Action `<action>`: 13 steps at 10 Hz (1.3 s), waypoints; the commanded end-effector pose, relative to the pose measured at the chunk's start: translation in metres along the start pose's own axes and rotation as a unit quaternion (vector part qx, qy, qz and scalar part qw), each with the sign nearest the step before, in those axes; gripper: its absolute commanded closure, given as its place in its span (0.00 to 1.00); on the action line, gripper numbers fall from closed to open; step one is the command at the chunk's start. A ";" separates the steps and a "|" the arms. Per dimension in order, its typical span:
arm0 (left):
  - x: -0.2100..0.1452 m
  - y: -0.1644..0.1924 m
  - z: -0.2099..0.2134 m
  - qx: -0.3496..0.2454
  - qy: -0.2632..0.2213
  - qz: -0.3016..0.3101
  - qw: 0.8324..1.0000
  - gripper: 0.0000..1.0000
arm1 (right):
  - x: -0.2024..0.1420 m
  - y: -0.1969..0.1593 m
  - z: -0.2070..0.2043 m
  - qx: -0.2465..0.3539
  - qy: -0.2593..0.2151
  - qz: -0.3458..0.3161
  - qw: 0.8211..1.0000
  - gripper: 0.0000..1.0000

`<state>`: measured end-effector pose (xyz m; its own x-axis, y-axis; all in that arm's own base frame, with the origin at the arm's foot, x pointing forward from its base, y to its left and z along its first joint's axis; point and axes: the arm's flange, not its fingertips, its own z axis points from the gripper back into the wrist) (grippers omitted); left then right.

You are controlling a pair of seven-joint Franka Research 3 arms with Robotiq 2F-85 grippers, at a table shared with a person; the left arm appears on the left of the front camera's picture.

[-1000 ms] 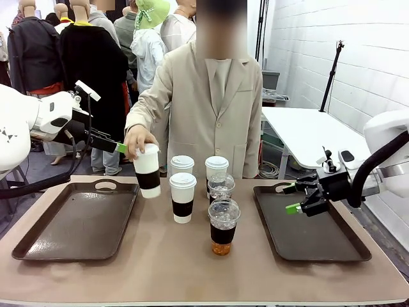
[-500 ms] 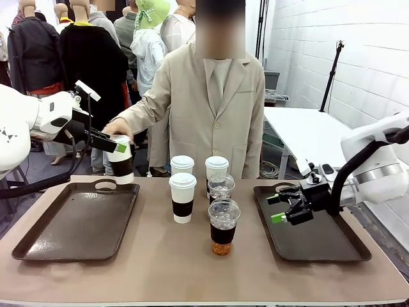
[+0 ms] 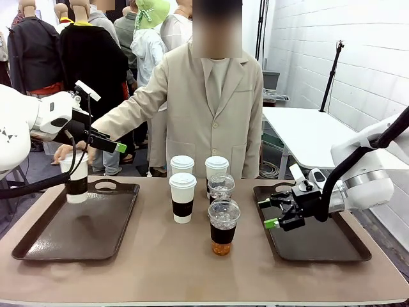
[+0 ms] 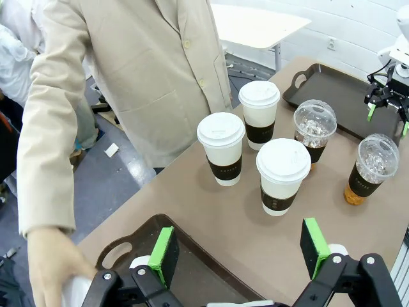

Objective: Distribute the coffee onto the tray.
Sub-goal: Pick up one iced Americano and place it on the right Handle tray.

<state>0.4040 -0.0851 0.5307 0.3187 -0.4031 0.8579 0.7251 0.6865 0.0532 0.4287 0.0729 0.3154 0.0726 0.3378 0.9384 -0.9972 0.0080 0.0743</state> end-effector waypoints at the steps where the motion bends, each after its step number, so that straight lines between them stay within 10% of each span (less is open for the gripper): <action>1: 0.000 -0.001 0.001 -0.002 0.005 0.004 1.000 0.00 | 0.000 -0.001 0.004 -0.014 -0.008 0.002 1.000 0.00; 13: 0.000 -0.001 0.001 -0.002 0.005 0.004 1.000 0.00 | -0.023 -0.005 -0.049 -0.008 -0.049 0.000 0.999 0.00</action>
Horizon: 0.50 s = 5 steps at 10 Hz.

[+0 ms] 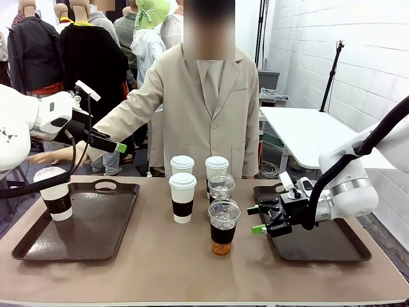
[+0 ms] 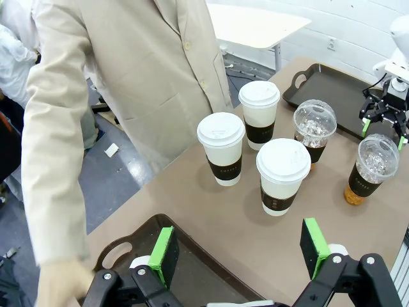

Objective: Distribute the coffee onto the tray.
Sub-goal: Pick up one iced Americano and place it on the right Handle tray.

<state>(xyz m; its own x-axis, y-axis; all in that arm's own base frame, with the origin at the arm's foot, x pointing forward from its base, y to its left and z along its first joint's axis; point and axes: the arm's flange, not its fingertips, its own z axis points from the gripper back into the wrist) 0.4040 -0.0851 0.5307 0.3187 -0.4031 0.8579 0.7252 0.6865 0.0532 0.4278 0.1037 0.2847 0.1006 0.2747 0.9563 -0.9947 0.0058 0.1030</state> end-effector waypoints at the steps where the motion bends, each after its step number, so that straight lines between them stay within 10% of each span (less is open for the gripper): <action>1: 0.000 -0.001 0.001 -0.002 0.005 0.004 1.000 0.00 | -0.008 -0.004 -0.015 -0.016 -0.024 0.014 0.999 0.00; 5: 0.000 -0.001 0.001 -0.002 0.005 0.004 1.000 0.00 | -0.018 -0.003 -0.034 -0.010 -0.038 0.006 0.999 0.00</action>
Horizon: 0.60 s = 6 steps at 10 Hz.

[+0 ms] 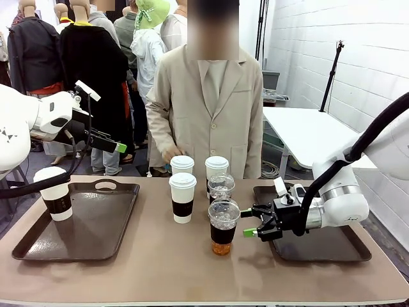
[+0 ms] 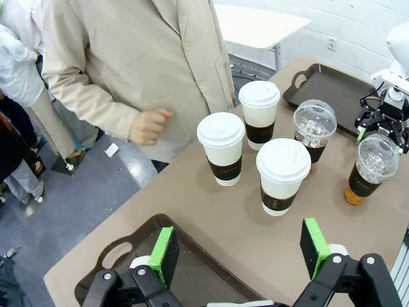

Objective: Distribute the coffee onto the tray.
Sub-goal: Pick up one iced Americano and place it on the right Handle tray.

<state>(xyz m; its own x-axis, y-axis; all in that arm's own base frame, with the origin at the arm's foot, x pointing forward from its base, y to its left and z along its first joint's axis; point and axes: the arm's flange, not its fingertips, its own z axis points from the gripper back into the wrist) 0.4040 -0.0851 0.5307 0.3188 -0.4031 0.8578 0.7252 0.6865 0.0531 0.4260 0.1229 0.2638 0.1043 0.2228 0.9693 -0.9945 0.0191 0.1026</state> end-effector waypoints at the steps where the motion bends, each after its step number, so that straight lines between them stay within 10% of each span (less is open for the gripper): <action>1: 0.000 -0.001 0.001 -0.002 0.005 0.004 1.000 0.00 | -0.005 -0.003 -0.014 -0.004 -0.012 0.007 1.000 0.00; 6: 0.000 -0.001 0.001 -0.002 0.005 0.004 1.000 0.00 | -0.013 -0.006 -0.033 -0.003 -0.025 0.011 1.000 0.00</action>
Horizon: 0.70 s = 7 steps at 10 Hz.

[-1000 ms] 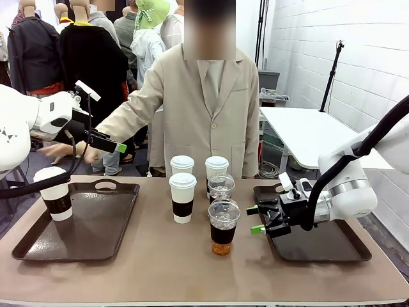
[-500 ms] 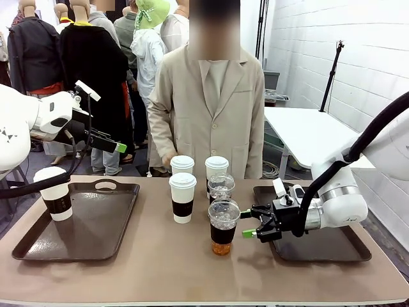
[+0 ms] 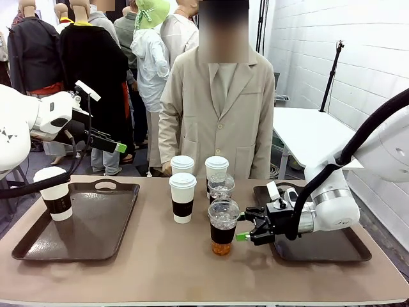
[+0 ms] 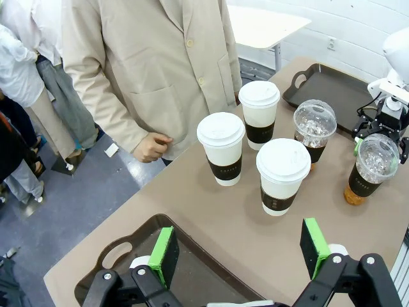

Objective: Distribute the coffee onto the tray.
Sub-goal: Pick up one iced Americano and place it on the right Handle tray.

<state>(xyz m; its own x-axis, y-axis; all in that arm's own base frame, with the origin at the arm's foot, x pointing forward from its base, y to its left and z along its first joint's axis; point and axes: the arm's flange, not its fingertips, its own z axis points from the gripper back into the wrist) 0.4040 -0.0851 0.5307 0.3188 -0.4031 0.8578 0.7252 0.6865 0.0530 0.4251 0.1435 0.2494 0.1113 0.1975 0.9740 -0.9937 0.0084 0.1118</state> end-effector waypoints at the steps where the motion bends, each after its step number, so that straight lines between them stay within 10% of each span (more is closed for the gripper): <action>1: 0.000 -0.001 0.001 -0.002 0.005 0.004 1.000 0.00 | -0.005 -0.007 -0.012 -0.011 -0.015 0.018 1.000 0.00; 7: 0.000 -0.001 0.001 -0.002 0.005 0.004 1.000 0.00 | -0.010 -0.016 -0.032 0.019 -0.020 0.005 1.000 0.00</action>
<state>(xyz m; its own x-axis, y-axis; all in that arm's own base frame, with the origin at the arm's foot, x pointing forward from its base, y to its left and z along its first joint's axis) 0.4040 -0.0851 0.5307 0.3188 -0.4031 0.8578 0.7252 0.6865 0.0530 0.4334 0.1655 0.2356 0.1095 0.1829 0.9770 -0.9929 -0.0262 0.1162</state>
